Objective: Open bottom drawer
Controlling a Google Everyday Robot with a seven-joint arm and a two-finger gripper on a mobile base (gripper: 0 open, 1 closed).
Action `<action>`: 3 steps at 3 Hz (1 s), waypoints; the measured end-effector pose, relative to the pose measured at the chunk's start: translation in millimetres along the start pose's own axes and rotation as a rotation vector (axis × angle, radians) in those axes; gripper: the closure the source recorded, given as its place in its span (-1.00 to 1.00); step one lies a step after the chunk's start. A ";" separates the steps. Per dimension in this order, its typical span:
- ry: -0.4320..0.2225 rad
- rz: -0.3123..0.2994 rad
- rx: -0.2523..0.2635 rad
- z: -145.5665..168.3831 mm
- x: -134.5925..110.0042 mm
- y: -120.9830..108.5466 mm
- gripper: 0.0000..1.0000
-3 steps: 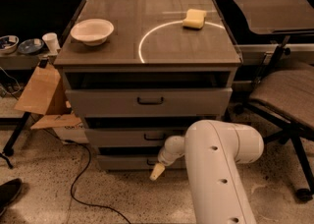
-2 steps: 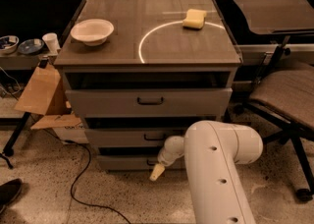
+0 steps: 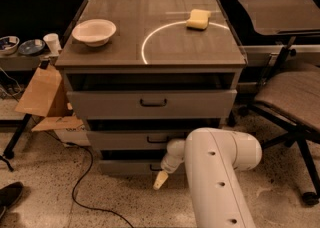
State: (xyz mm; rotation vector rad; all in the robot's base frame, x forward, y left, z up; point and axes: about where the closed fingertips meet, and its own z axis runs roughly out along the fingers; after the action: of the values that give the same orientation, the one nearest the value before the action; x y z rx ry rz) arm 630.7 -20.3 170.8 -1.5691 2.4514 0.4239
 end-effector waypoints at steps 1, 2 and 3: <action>0.000 0.010 -0.023 2.0 7.5 8.2 -1.00; 0.003 0.021 -0.040 3.3 16.9 18.5 -1.00; 0.003 0.021 -0.040 -0.9 15.4 19.3 -1.00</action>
Offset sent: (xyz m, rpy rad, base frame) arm -0.0837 -0.0385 -0.0424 0.0322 0.1304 -0.0395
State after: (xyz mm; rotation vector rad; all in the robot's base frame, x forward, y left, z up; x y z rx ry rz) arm 606.8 -26.1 169.3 -1.5619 2.4784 0.4775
